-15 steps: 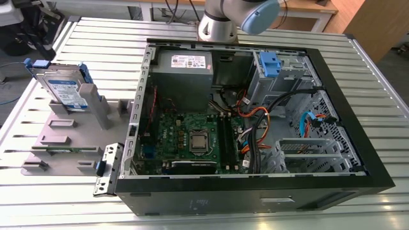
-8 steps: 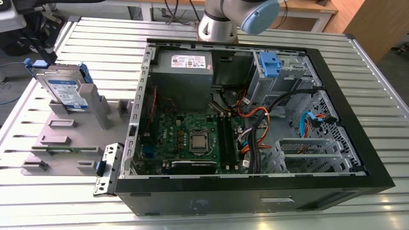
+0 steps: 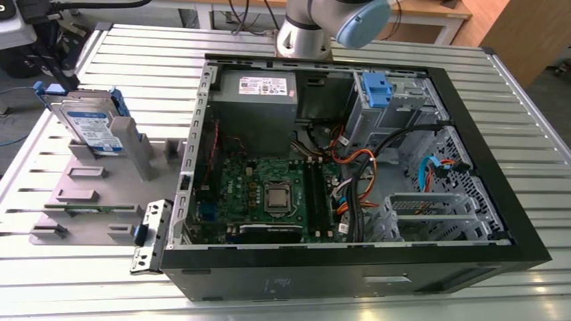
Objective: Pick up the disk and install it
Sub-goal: 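Reach for the disk, then pick up the disk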
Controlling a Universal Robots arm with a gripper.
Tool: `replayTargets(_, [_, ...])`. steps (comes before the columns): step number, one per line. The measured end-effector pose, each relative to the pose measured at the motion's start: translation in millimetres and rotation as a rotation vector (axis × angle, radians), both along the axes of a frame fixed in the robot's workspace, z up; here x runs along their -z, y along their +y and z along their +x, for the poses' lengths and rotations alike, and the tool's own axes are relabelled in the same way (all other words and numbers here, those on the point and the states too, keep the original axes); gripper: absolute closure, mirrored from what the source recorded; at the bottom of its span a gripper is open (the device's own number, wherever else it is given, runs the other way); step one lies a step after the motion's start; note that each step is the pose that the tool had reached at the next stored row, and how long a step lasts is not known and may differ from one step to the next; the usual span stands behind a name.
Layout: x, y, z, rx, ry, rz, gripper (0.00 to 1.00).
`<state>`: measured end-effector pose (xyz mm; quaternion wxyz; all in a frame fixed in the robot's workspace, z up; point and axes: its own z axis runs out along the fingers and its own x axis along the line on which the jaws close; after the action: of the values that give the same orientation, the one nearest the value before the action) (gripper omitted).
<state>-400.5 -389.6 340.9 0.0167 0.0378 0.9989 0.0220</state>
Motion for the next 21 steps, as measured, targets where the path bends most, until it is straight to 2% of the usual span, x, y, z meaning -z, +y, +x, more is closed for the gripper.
replayTargets(17, [2.3, 0.0, 0.0, -0.001, 0.0001, -0.0002, 0.89])
replayTargets(21, [2.3, 0.1, 0.0, -0.043, 0.0001, -0.0002, 0.89])
